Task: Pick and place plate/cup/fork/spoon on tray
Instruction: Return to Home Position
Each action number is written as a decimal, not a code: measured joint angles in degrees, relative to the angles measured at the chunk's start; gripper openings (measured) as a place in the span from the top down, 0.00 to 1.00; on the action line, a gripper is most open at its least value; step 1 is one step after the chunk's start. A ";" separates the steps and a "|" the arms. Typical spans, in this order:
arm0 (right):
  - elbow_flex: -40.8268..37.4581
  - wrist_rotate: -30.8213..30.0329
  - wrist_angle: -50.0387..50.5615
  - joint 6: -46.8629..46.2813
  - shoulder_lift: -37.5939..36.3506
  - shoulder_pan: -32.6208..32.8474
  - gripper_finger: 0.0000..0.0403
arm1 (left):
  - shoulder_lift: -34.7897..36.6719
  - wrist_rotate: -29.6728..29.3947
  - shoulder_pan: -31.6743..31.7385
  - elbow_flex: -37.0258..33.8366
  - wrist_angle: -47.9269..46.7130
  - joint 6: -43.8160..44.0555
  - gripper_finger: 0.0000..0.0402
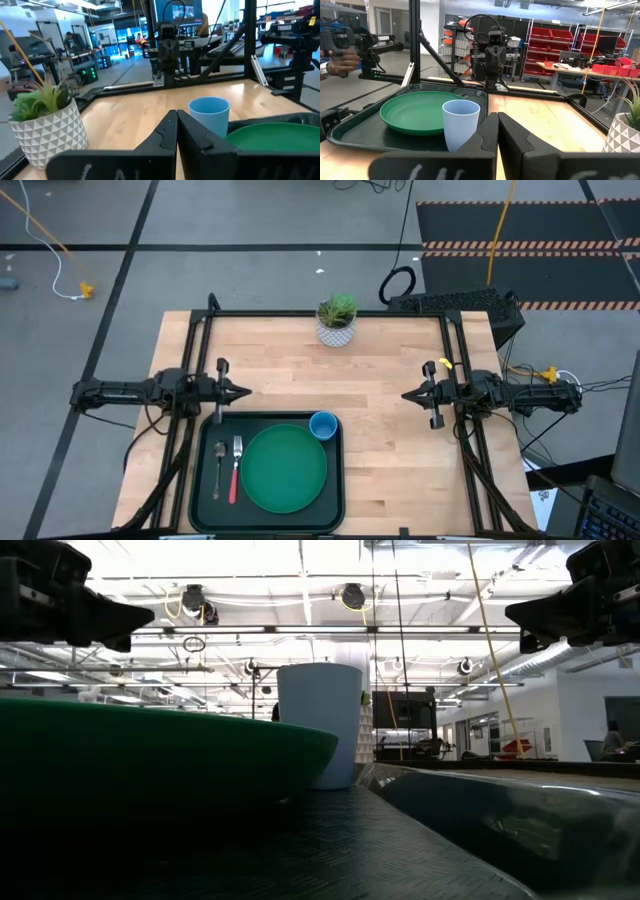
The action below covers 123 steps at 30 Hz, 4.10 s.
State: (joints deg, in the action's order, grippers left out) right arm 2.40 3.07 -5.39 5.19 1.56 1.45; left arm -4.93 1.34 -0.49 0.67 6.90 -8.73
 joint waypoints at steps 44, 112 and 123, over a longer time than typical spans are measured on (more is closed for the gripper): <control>0.00 -0.02 -0.02 0.00 0.00 0.00 1.00 | 4.26 -0.01 -0.17 -0.07 -6.10 1.53 1.00; 0.01 -0.02 0.01 0.00 0.02 -0.02 1.00 | 4.20 1.57 -0.17 -0.07 -5.39 6.01 0.94; 0.00 -0.01 0.00 0.00 0.02 -0.01 1.00 | 4.20 1.57 -0.20 -0.07 -5.39 6.01 0.94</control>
State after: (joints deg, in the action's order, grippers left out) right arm 2.40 3.06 -5.39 5.19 1.58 1.44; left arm -0.73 2.92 -0.69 0.60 1.51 -2.72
